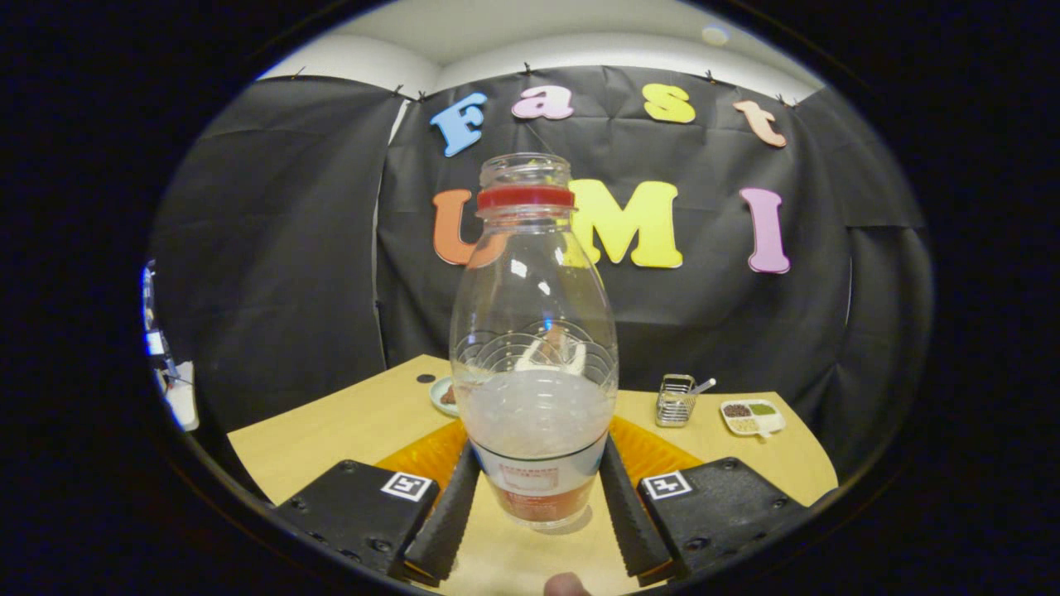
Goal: Take the bottle from table, then pour the juice into the cup, finally place the bottle on the coaster
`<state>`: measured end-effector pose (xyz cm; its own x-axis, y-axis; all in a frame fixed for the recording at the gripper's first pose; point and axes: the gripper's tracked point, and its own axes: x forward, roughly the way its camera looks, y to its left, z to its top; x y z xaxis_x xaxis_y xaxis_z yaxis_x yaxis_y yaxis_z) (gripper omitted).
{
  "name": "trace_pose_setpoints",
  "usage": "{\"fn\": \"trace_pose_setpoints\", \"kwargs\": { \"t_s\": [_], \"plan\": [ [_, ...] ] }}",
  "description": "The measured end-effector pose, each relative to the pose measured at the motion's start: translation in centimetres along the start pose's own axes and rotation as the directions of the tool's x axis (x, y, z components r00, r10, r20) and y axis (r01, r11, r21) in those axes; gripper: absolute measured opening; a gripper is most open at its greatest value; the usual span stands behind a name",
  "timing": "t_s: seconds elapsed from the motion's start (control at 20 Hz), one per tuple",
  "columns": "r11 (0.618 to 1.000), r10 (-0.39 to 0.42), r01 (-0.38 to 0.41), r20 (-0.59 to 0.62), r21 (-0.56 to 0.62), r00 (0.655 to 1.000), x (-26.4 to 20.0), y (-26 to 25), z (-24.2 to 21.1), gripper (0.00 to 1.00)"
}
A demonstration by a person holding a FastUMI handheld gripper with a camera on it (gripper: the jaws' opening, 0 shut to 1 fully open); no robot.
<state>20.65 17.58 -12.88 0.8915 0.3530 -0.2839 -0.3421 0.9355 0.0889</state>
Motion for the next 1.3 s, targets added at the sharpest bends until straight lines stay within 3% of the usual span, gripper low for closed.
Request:
{"fn": "trace_pose_setpoints", "kwargs": {
  "t_s": [0.8,1.3],
  "plan": [
    [0.999,-0.038,0.035,-0.098,-0.033,0.995,9.3,-2.2,-12.8,0.78],
    [0.999,-0.044,0.046,-0.126,0.015,0.991,10.3,-3.2,-15.0,0.8]
  ]
}}
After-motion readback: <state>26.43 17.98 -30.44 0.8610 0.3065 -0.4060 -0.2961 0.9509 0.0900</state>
